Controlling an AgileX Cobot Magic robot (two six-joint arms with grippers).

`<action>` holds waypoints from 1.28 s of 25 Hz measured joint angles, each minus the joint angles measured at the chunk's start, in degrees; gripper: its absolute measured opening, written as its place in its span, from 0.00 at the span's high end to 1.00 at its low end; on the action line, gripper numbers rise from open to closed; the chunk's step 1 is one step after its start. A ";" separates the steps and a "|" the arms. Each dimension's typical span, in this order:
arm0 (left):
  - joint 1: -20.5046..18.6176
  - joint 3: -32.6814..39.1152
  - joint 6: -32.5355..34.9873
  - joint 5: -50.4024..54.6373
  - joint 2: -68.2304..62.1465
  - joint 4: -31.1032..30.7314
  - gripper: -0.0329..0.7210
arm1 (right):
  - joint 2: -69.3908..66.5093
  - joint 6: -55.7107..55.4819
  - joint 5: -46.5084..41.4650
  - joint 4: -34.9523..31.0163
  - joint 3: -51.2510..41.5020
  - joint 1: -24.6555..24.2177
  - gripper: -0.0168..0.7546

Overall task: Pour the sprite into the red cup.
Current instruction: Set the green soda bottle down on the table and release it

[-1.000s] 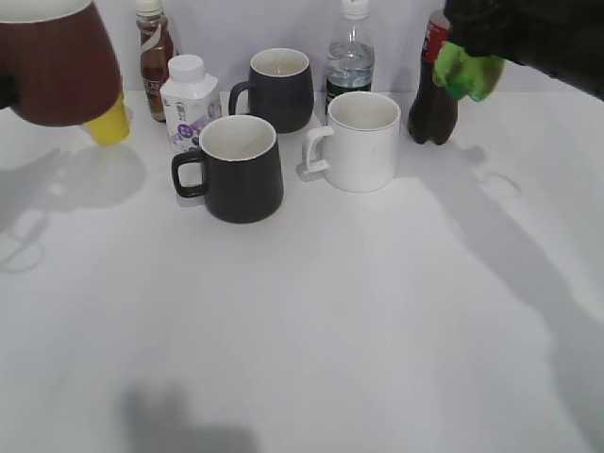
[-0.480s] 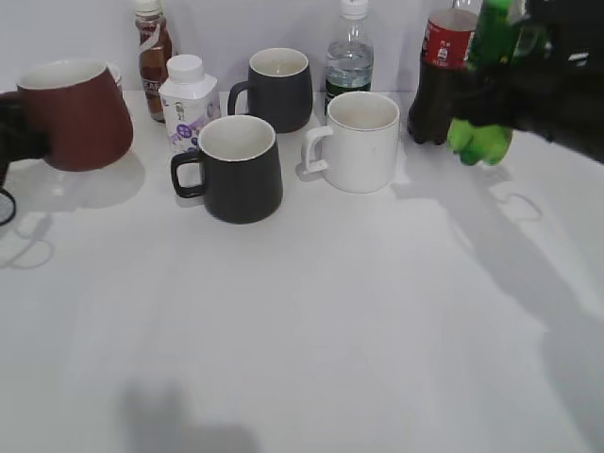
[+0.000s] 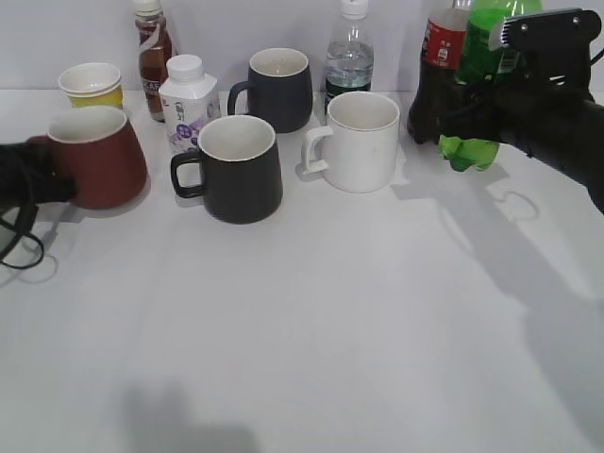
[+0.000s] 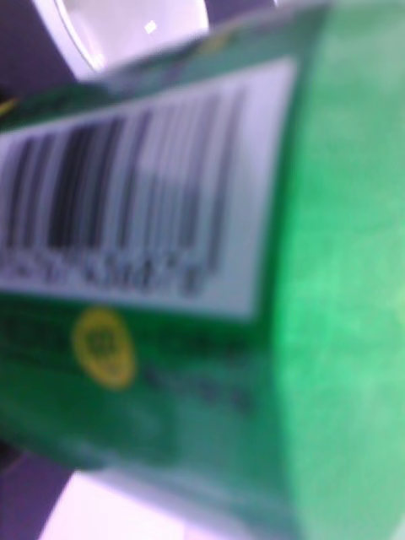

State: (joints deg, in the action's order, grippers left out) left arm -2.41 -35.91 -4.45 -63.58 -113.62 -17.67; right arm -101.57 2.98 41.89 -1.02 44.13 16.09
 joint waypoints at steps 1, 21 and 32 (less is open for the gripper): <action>0.00 0.00 0.21 -0.51 -1.04 0.41 0.85 | 0.00 0.00 0.06 -0.24 0.00 0.00 0.46; 0.00 2.29 -0.37 -5.13 -1.42 -2.58 0.59 | -4.94 0.32 2.88 -2.17 0.00 0.00 0.46; 0.00 8.45 -0.37 -5.48 2.77 -2.48 0.59 | -7.20 0.32 6.31 -2.12 -1.29 0.00 0.20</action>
State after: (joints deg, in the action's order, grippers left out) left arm -2.41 -27.47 -4.82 -69.06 -110.86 -20.15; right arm -108.77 3.30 48.20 -3.14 42.85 16.09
